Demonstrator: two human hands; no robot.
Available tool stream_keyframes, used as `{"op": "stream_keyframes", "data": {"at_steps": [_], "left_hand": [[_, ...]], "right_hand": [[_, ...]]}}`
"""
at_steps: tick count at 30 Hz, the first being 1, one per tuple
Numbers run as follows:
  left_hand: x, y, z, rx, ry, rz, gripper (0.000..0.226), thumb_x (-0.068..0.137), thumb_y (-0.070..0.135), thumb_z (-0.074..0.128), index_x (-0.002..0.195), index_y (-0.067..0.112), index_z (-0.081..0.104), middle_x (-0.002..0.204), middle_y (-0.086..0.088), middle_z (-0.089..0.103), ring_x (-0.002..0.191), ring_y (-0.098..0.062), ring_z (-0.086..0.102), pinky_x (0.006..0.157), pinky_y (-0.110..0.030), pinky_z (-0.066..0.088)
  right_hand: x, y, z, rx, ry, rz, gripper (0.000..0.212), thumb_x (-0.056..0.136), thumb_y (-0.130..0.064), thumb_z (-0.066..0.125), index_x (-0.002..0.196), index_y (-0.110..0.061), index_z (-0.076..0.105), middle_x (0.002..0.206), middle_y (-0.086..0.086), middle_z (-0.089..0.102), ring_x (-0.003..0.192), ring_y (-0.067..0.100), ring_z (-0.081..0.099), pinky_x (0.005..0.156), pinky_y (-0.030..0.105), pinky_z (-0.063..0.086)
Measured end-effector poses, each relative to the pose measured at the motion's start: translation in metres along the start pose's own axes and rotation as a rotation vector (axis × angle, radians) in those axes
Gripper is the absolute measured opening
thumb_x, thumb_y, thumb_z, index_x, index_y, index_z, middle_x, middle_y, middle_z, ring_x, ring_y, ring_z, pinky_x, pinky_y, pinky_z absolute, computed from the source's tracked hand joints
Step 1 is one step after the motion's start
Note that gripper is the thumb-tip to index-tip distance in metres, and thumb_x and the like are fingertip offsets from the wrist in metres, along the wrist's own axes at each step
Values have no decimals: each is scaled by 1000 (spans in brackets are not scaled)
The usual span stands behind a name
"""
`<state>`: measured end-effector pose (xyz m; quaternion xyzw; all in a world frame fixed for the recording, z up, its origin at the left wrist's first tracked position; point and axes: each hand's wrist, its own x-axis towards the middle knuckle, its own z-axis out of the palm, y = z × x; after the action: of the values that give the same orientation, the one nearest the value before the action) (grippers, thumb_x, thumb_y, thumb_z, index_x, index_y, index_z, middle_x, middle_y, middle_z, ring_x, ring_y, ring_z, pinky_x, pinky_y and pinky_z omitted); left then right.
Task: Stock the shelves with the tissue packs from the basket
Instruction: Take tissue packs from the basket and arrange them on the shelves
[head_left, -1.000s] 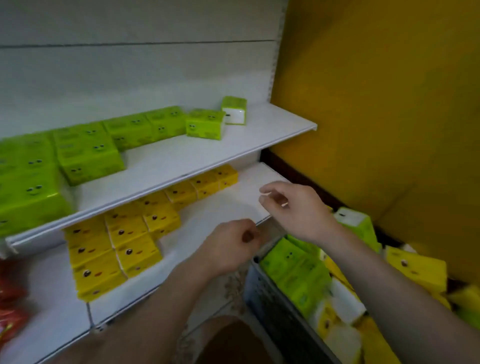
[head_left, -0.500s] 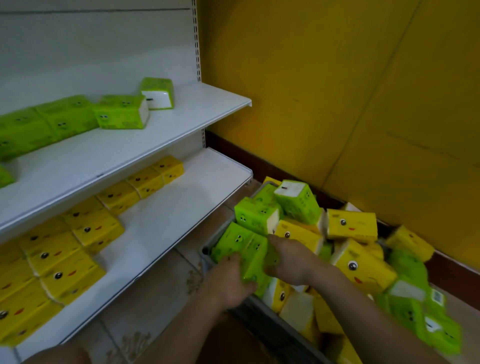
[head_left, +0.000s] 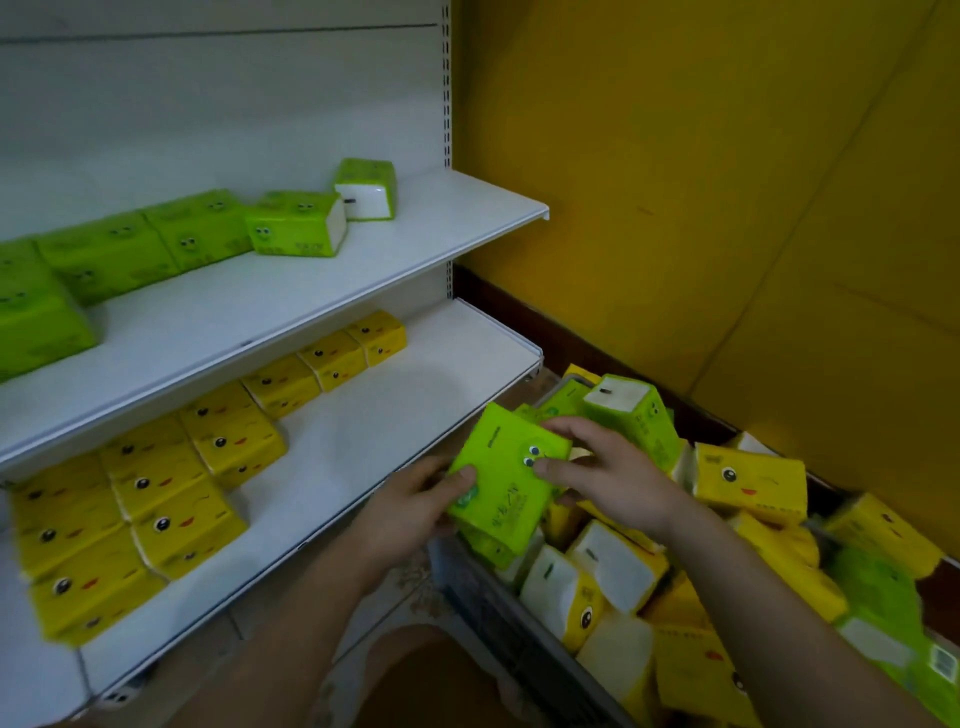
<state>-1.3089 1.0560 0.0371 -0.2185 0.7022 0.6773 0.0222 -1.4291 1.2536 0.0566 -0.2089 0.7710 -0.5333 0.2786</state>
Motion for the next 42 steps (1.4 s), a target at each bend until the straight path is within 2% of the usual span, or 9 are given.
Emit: {"op": "stream_keyframes", "data": {"at_steps": [5, 9, 13, 19, 23, 29, 32, 36, 42], "left_hand": [[-13, 22, -25, -356, 276, 38, 36, 89, 34, 68, 115, 10, 55, 107, -14, 70, 96, -31, 72, 83, -51, 59], [-25, 44, -65, -390, 519, 131, 28, 90, 29, 68, 112, 15, 59, 107, -6, 71, 92, -21, 73, 80, -48, 60], [-43, 62, -118, -365, 630, 174, 10, 91, 29, 66, 96, 28, 74, 98, 4, 75, 91, -14, 71, 84, -38, 55], [-70, 74, -192, -311, 782, 131, 26, 91, 45, 61, 102, 26, 73, 101, 2, 76, 96, -19, 72, 91, -48, 56], [-82, 84, -239, 313, 887, 43, 52, 99, 56, 34, 119, 17, 63, 121, -6, 67, 113, -27, 60, 95, -35, 46], [-80, 91, -288, 1022, 1192, 22, 42, 101, 46, 39, 105, 11, 62, 98, -15, 64, 100, -37, 57, 75, -41, 46], [-80, 84, -303, 1147, 1132, -95, 38, 99, 46, 41, 118, 17, 58, 101, -8, 70, 111, -33, 54, 84, -40, 44], [-86, 62, -321, 1252, 1027, -145, 39, 95, 52, 43, 125, 34, 61, 138, 3, 51, 135, -27, 35, 111, -48, 26], [-90, 43, -343, 979, 1013, -6, 47, 94, 49, 52, 134, 24, 54, 135, 0, 55, 127, -26, 47, 103, -41, 42]], "right_hand": [[24, -32, 48, 199, 137, -93, 25, 89, -28, 69, 111, -22, 59, 115, 11, 58, 89, 14, 68, 68, 39, 60], [36, -65, 77, -24, -75, -241, 28, 92, -43, 62, 119, -44, 54, 116, 2, 63, 102, 16, 65, 86, 31, 51], [55, -107, 107, -493, -184, -622, 85, 81, -45, 74, 146, -55, 19, 156, -23, 10, 144, -3, 20, 110, 22, 32], [93, -162, 192, -632, -182, -919, 79, 75, -47, 79, 144, -44, 40, 163, -12, -1, 147, 7, 16, 114, 22, 24], [118, -175, 237, -533, -190, -964, 74, 74, -48, 78, 141, -37, 49, 161, -12, 18, 143, 8, 30, 112, 30, 35], [143, -178, 296, -463, -138, -989, 67, 80, -44, 75, 140, -27, 51, 160, -10, 22, 135, 7, 37, 102, 25, 39], [155, -178, 320, -532, -181, -916, 68, 84, -46, 70, 145, -29, 45, 162, -11, 14, 140, 9, 33, 107, 23, 34], [161, -176, 340, -627, -230, -898, 64, 90, -47, 63, 147, -30, 40, 163, -9, 11, 142, 15, 33, 108, 29, 35], [167, -177, 356, -639, -210, -888, 63, 92, -44, 61, 148, -28, 36, 163, -10, 9, 141, 18, 35, 105, 32, 40]]}}
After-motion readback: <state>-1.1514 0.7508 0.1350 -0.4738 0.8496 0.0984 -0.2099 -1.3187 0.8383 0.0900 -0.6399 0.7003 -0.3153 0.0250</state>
